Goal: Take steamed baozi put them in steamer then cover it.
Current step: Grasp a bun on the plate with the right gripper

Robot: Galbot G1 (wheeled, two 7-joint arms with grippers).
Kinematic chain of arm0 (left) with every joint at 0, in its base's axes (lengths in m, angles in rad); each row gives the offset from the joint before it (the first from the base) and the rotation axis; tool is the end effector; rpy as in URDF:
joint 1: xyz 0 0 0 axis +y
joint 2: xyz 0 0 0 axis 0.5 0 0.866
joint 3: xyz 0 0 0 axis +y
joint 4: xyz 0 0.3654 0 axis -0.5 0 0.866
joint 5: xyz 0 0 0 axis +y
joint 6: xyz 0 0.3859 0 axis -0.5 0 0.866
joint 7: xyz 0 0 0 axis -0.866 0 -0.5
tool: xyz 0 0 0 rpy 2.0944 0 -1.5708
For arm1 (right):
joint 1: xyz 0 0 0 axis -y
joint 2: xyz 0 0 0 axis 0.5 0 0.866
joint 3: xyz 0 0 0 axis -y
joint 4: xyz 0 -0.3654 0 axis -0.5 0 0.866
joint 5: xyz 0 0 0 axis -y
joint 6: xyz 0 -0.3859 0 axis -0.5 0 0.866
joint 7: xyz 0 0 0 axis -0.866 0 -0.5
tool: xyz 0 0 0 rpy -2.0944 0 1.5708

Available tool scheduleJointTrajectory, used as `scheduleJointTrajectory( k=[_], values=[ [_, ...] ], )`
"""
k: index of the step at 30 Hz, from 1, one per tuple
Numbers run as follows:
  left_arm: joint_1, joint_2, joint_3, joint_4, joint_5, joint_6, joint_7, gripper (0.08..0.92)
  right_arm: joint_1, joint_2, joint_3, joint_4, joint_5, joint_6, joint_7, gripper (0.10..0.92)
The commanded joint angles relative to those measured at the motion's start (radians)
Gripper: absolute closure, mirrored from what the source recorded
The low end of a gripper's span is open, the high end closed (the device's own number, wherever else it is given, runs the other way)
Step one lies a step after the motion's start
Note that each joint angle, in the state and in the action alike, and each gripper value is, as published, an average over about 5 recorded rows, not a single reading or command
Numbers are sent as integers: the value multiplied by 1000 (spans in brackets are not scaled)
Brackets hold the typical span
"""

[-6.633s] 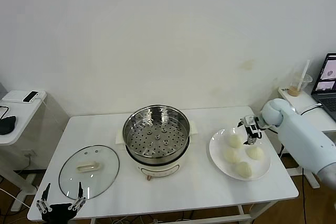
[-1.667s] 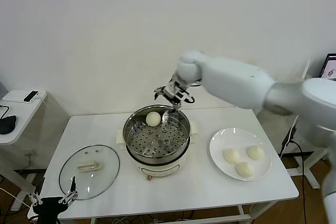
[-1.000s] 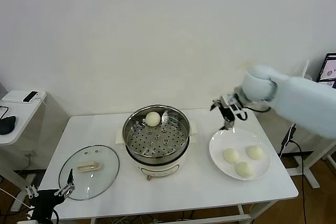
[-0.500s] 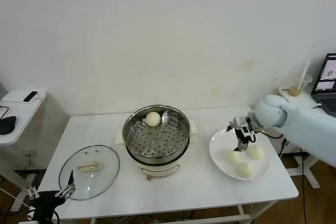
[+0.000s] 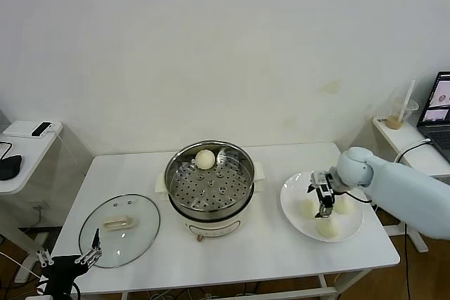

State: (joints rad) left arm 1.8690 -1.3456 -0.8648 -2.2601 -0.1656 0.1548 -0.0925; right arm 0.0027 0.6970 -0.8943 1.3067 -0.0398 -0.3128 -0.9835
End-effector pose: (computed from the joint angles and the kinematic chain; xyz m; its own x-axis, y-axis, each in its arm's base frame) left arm 0.1217 0.1239 -0.2700 -0.9525 -0.2317 0.1976 -0.1793 0.9513 0.2509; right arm 0.5326 -0.1211 -0.2402 -0.1980 -0.1137 0.9736 -0.9768 -0.0595 -0.2056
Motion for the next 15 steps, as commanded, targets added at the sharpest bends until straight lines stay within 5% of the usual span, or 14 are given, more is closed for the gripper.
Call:
scheduleJointTrajectory(
  k=[1, 15],
  values=[
    [-1, 0, 0, 1, 0, 1, 0, 177, -53, 52, 31, -69, -20, -3, 4, 203],
    [0, -3, -2, -1, -3, 3, 0, 177, -54, 87, 42, -108, -45, -8, 14, 203]
  ],
)
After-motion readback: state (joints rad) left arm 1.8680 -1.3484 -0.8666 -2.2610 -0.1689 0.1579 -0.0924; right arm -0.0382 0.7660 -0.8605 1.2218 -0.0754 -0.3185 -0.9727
